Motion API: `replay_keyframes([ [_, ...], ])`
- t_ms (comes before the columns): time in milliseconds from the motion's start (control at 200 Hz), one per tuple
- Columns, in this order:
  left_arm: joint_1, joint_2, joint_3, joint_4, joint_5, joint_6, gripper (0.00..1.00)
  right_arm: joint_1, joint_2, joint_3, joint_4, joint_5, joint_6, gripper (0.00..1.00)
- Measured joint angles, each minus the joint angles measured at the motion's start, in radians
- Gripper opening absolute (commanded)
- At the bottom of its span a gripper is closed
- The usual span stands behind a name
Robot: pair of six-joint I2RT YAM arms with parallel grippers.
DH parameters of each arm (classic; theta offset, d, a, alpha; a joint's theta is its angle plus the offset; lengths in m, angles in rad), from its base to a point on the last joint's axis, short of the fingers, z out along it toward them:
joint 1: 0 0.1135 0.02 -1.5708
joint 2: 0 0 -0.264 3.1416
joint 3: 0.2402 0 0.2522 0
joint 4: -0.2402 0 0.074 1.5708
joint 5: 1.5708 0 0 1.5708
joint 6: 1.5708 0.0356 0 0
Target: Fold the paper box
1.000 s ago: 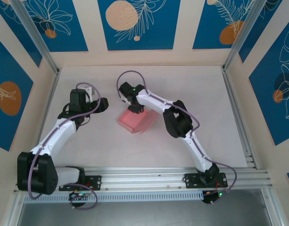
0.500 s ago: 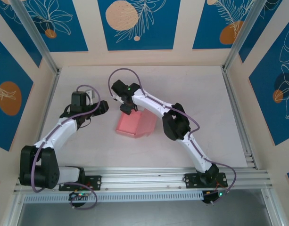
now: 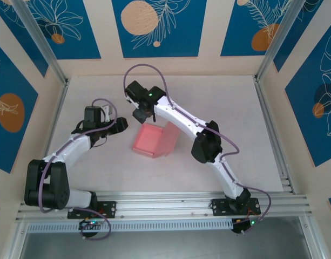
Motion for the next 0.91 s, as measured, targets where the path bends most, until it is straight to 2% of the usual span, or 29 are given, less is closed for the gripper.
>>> replay_keyframes([
  [85, -0.01, 0.013, -0.005, 0.005, 0.012, 0.0, 0.7, 0.012, -0.091, -0.04, -0.04, 0.037, 0.126, 0.73],
  [225, -0.037, 0.032, -0.013, 0.017, 0.023, 0.0, 0.7, 0.024, -0.325, -0.26, -0.08, 0.093, 0.34, 1.0],
  [410, -0.079, 0.074, -0.014, 0.028, 0.042, 0.0, 0.7, 0.024, -0.614, -0.618, -0.076, 0.088, 0.588, 1.0],
  [550, -0.11, 0.108, -0.014, 0.039, 0.048, 0.0, 0.7, 0.024, -0.769, -0.887, 0.036, -0.026, 0.72, 1.0],
  [625, -0.123, 0.116, -0.014, 0.042, 0.048, 0.0, 0.7, 0.024, -0.816, -1.004, 0.113, -0.096, 0.781, 1.0],
  [725, -0.133, 0.122, -0.014, 0.047, 0.048, -0.008, 0.7, 0.024, -0.838, -1.126, 0.218, -0.183, 0.854, 0.94],
  [780, -0.134, 0.124, -0.014, 0.051, 0.048, -0.016, 0.7, 0.025, -0.838, -1.169, 0.267, -0.219, 0.879, 0.9],
  [905, -0.134, 0.124, -0.014, 0.058, 0.048, -0.026, 0.7, 0.027, -0.829, -1.206, 0.336, -0.278, 0.914, 0.89],
])
